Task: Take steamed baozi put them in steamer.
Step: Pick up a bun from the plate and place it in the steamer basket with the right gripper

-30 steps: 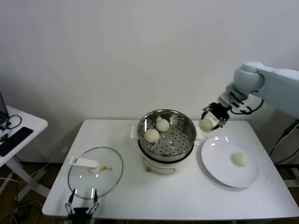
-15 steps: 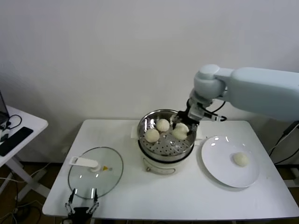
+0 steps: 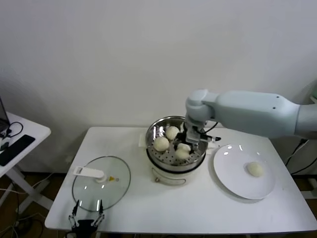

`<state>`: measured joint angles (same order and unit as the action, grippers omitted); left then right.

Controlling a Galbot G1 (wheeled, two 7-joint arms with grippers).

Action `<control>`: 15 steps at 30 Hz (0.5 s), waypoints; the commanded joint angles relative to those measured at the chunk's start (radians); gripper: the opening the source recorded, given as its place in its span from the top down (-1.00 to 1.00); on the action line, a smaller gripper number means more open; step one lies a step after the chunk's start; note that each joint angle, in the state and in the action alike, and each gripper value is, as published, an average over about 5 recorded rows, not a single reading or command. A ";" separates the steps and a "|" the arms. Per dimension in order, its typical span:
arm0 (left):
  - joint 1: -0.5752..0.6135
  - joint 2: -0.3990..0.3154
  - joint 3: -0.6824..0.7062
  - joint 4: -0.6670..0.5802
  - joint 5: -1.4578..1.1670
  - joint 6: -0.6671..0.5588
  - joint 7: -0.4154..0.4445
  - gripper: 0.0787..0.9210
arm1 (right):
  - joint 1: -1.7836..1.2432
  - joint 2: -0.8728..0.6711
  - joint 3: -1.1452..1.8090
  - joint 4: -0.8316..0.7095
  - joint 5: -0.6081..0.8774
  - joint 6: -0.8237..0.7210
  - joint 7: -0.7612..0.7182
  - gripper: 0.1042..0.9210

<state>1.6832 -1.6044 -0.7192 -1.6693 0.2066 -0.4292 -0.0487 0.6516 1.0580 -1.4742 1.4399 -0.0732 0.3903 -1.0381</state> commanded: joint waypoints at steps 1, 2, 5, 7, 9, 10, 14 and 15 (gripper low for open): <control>-0.001 -0.001 0.002 -0.001 0.001 0.000 0.000 -0.77 | -0.090 0.044 0.019 -0.046 -0.045 0.010 0.011 -0.26; -0.001 -0.002 0.002 -0.001 0.001 0.000 0.000 -0.77 | -0.095 0.048 0.022 -0.049 -0.046 0.011 0.012 -0.26; 0.002 -0.001 0.001 -0.002 0.000 0.000 0.000 -0.77 | -0.100 0.057 0.025 -0.057 -0.047 0.013 0.012 -0.26; 0.003 0.000 -0.001 -0.003 -0.001 -0.001 -0.001 -0.77 | -0.100 0.060 0.024 -0.061 -0.046 0.017 0.014 -0.26; 0.003 0.001 -0.003 -0.002 -0.001 -0.002 -0.002 -0.77 | -0.098 0.062 0.024 -0.066 -0.045 0.026 0.022 -0.26; 0.003 0.001 -0.003 -0.002 -0.001 -0.002 -0.002 -0.77 | -0.097 0.062 0.027 -0.068 -0.043 0.031 0.027 -0.27; 0.004 0.001 -0.004 -0.004 -0.001 -0.003 -0.002 -0.77 | -0.070 0.060 0.036 -0.080 -0.013 0.057 0.041 -0.41; 0.004 0.001 -0.004 -0.005 0.000 -0.003 -0.002 -0.77 | -0.055 0.058 0.036 -0.084 0.001 0.066 0.040 -0.46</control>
<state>1.6858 -1.6050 -0.7225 -1.6719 0.2061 -0.4314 -0.0509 0.5841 1.1055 -1.4493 1.3789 -0.0988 0.4198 -1.0154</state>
